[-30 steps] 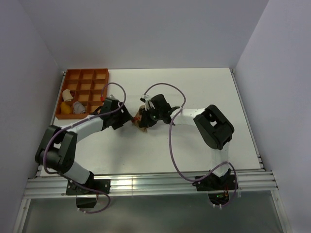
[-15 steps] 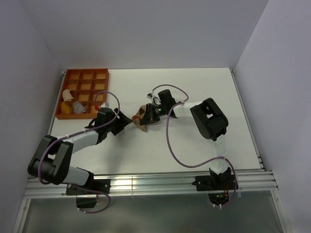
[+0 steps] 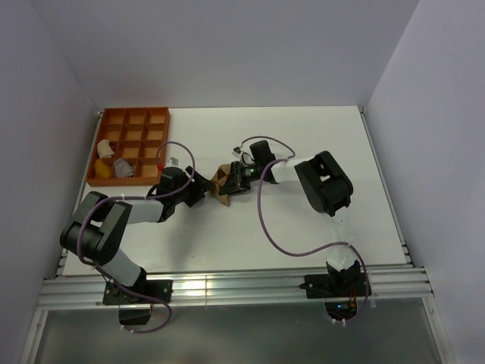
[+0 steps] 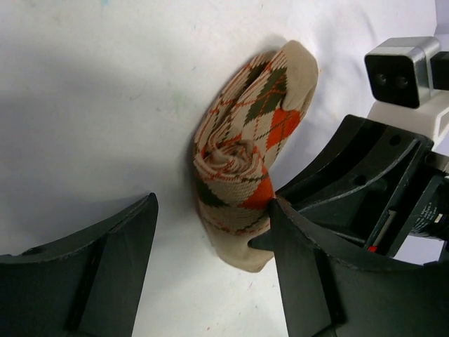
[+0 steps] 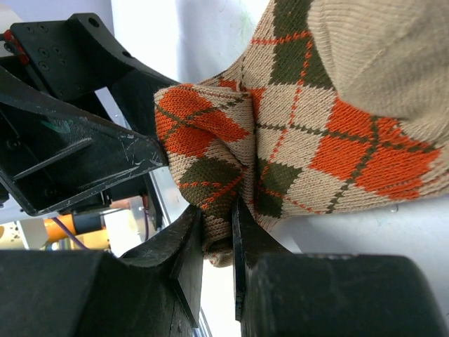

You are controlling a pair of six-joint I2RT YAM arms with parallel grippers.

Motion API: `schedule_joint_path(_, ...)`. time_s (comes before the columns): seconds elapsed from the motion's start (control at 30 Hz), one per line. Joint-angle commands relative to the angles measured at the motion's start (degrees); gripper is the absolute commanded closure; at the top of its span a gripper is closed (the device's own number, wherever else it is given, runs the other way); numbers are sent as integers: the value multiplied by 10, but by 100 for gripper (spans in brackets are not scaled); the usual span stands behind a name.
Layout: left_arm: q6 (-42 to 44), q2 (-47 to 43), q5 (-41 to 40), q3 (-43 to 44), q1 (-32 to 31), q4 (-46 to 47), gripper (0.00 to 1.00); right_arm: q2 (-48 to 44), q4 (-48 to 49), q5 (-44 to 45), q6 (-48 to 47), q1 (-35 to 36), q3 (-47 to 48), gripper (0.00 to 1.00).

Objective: Roll the socks
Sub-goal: Roll the sock at the center of the board.

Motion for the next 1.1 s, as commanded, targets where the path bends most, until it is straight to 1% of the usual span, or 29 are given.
schedule_joint_path(0.0,-4,22,-1,17,-4,16,30,42,-69,43,-7,0,-2,100)
schedule_joint_path(0.33,-10,72,-15,24,-17,20,39,59,-77,30,-4,-5,12,100)
schedule_joint_path(0.43,-13,84,-18,23,-20,23,48,64,-77,28,-5,-7,15,100)
schedule_joint_path(0.53,-11,89,-20,27,-20,14,59,66,-92,35,-21,-9,26,100)
schedule_joint_path(0.57,-8,89,-21,29,-20,4,66,65,-92,39,-26,-8,28,100)
schedule_joint_path(0.63,0,87,-25,41,-20,-14,73,61,-107,50,-35,-9,31,100)
schedule_joint_path(0.67,3,86,-30,43,-21,-21,81,52,-107,54,-40,-9,30,100)
schedule_joint_path(0.7,6,83,-32,47,-21,-40,85,47,-110,60,-46,-9,33,100)
schedule_joint_path(0.73,11,83,-35,54,-21,-49,88,43,-114,63,-53,-9,35,97)
schedule_joint_path(0.77,14,82,-38,58,-21,-60,94,36,-120,76,-64,-8,35,95)
schedule_joint_path(0.8,17,83,-40,63,-21,-81,95,19,-120,81,-71,-8,34,93)
schedule_joint_path(0.87,29,86,-40,78,-21,-101,99,-9,-108,109,-88,-8,20,81)
schedule_joint_path(0.9,36,91,-40,85,-20,-113,100,-42,-102,118,-95,-7,12,75)
schedule_joint_path(0.93,47,95,-41,105,-21,-145,100,-59,-99,129,-110,-7,-3,63)
schedule_joint_path(1.0,58,101,-42,121,-21,-172,100,-93,-81,171,-132,-2,-20,57)
schedule_joint_path(1.03,67,103,-41,133,-21,-186,100,-125,-82,190,-145,1,-35,53)
schedule_joint_path(1.07,71,105,-40,137,-21,-197,100,-144,-77,224,-175,5,-44,51)
